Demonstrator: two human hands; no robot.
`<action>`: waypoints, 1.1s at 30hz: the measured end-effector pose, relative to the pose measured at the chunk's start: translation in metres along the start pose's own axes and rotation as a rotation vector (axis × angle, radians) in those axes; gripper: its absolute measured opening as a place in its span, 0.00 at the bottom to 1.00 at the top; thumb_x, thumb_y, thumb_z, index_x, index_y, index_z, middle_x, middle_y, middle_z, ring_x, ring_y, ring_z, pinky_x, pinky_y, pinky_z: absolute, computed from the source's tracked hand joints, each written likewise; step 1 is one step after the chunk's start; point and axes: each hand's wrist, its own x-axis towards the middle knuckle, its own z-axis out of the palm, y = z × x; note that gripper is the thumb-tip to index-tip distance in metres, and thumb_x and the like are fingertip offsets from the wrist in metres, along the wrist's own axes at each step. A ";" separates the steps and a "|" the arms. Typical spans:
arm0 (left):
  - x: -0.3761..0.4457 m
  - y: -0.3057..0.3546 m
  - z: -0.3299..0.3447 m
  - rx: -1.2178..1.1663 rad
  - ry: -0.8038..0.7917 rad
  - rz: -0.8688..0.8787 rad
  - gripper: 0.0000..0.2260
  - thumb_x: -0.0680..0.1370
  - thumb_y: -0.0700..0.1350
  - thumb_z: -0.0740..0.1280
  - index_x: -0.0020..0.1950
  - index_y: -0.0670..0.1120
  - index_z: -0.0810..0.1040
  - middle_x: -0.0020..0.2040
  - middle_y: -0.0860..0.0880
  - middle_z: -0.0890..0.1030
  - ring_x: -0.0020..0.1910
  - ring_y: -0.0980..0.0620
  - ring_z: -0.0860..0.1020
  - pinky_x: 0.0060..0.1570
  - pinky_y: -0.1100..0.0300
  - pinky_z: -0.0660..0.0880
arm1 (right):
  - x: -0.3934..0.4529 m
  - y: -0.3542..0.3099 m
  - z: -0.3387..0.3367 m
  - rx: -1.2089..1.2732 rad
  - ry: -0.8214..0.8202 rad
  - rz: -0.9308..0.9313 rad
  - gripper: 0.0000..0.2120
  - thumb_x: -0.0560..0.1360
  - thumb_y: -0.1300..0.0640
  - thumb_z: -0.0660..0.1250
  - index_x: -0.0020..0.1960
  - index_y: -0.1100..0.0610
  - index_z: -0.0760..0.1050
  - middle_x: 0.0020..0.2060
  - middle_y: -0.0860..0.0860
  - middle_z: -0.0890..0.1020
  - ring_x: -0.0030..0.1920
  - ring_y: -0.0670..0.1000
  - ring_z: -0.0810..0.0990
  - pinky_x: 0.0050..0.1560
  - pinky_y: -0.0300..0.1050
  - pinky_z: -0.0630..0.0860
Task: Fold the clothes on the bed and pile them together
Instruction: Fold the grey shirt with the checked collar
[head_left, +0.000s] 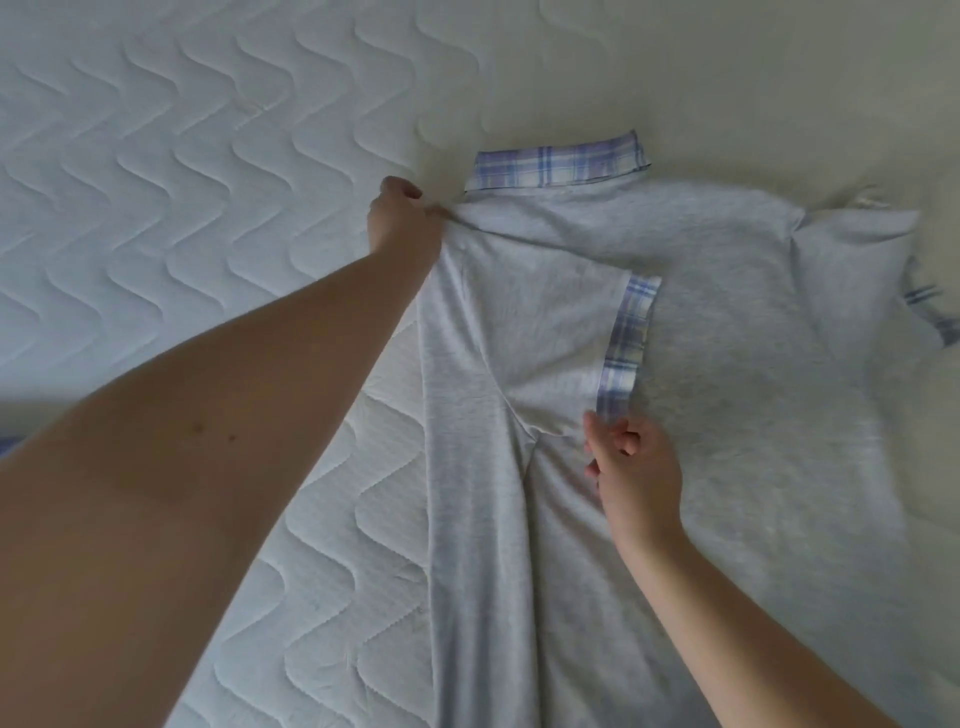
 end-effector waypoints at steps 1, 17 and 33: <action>-0.007 0.001 0.003 0.011 0.068 0.066 0.12 0.78 0.45 0.66 0.61 0.47 0.73 0.58 0.46 0.76 0.55 0.46 0.76 0.53 0.54 0.75 | 0.005 -0.004 -0.007 -0.004 0.014 -0.033 0.11 0.73 0.50 0.73 0.42 0.55 0.74 0.37 0.57 0.82 0.31 0.47 0.79 0.27 0.34 0.72; -0.157 0.063 0.154 0.619 -0.364 0.974 0.26 0.82 0.54 0.57 0.79 0.49 0.57 0.79 0.48 0.60 0.77 0.48 0.57 0.73 0.52 0.51 | 0.134 -0.076 -0.120 -0.156 0.275 -0.274 0.06 0.76 0.52 0.64 0.41 0.47 0.72 0.40 0.51 0.83 0.45 0.52 0.82 0.53 0.56 0.78; -0.166 0.085 0.259 0.727 -0.283 1.152 0.27 0.81 0.57 0.46 0.80 0.52 0.52 0.81 0.50 0.51 0.80 0.50 0.47 0.77 0.46 0.44 | 0.211 -0.076 -0.212 -0.612 0.401 -0.165 0.28 0.71 0.47 0.70 0.68 0.53 0.68 0.62 0.53 0.73 0.65 0.58 0.69 0.61 0.52 0.65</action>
